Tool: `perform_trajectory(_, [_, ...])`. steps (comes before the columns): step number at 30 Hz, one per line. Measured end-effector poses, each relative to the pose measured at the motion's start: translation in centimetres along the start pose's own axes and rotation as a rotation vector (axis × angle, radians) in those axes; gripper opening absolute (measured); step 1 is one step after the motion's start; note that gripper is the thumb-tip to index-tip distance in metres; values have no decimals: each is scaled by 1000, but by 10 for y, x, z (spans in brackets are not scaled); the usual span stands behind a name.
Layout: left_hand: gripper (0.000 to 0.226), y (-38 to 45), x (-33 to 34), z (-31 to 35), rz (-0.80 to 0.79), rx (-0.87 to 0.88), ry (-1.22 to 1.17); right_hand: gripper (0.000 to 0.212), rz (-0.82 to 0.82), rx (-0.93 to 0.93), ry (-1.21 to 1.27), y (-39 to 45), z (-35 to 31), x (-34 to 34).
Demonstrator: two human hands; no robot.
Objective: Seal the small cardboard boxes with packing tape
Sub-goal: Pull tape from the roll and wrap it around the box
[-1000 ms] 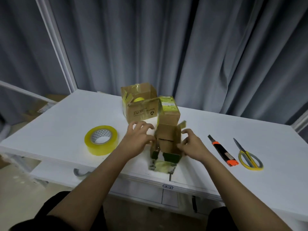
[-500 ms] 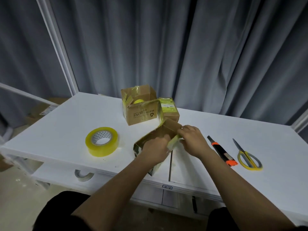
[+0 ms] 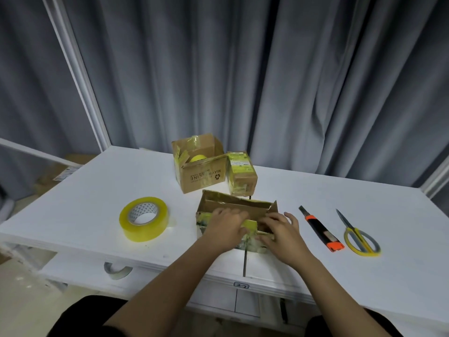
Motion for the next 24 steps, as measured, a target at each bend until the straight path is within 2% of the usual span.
perform_trajectory(2, [25, 4, -1, 5, 10, 16, -20, 27, -34, -4, 29, -1, 5, 1])
perform_trajectory(6, [22, 9, -1, 4, 4, -12, -80, 27, -59, -18, 74, -4, 9, 1])
perform_trajectory(11, [40, 7, 3, 20, -2, 45, -73, 20, -35, 85, 294, -8, 15, 0])
perform_trajectory(13, [36, 9, 5, 21, -16, 42, -129, 14, -14, 100, 394, -10, 15, -2])
perform_trajectory(16, [23, 14, 9, 16, -41, 15, -158, 11, -17, 103, 406, -14, 16, -3])
perform_trajectory(20, [18, 17, 10, 12, -37, -30, -197, 10, 4, 151, 438, -18, 25, -1])
perform_trajectory(24, [17, 18, 13, 10, -14, -53, -209, 11, 136, 219, 490, -16, 26, 1])
Point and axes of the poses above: each hand's wrist, its own y-axis towards the middle knuckle, its own x-axis out of the palm, z = x × y, the point moved 7 cm from there along y, towards the middle knuckle, and after that the axes turned 8 degrees about y, right-handed, at the moved point
